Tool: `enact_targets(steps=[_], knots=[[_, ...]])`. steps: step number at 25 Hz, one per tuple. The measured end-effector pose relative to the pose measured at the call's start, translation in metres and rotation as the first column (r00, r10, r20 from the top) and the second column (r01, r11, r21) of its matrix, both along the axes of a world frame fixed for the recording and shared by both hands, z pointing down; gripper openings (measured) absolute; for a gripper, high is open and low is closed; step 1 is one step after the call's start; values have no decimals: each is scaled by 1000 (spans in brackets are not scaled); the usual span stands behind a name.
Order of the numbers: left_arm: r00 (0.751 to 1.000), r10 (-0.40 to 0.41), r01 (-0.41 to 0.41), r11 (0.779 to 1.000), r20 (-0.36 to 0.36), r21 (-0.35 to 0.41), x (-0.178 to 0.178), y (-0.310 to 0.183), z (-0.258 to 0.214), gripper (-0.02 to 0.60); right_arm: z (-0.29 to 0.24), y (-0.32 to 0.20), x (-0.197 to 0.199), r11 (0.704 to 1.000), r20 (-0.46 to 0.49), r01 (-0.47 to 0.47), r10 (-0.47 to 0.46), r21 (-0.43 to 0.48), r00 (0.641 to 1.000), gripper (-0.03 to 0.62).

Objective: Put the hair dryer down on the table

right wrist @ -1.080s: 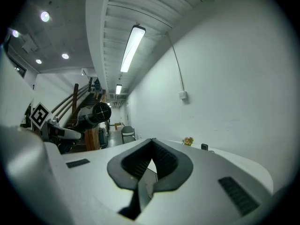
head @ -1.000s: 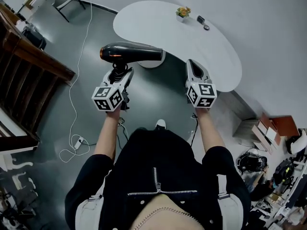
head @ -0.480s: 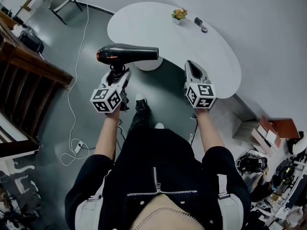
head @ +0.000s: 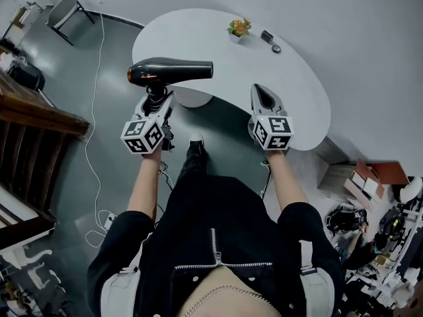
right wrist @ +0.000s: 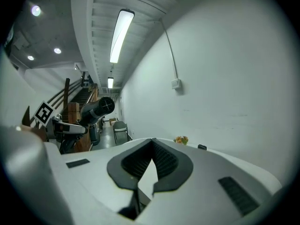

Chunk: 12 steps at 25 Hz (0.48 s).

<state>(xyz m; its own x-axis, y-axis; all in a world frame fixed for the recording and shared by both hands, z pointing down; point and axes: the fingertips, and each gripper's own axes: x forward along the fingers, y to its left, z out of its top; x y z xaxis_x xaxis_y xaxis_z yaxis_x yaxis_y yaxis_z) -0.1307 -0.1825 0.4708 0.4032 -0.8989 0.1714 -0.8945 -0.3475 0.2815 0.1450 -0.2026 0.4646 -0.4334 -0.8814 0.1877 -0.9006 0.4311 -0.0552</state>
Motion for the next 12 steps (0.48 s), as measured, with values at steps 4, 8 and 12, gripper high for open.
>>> enact_targets(steps=[4, 8, 12], knots=[[999, 44, -44, 999, -8, -18, -8, -69, 8, 281, 3, -56, -9, 999, -16, -42, 42, -14, 999, 6], [995, 94, -94, 995, 12, -19, -17, -136, 7, 281, -5, -110, -22, 997, -25, -72, 72, -11, 997, 6], [987, 155, -154, 987, 29, -35, -23, -194, 11, 281, -5, -158, -31, 993, -33, -115, 114, -16, 993, 6]])
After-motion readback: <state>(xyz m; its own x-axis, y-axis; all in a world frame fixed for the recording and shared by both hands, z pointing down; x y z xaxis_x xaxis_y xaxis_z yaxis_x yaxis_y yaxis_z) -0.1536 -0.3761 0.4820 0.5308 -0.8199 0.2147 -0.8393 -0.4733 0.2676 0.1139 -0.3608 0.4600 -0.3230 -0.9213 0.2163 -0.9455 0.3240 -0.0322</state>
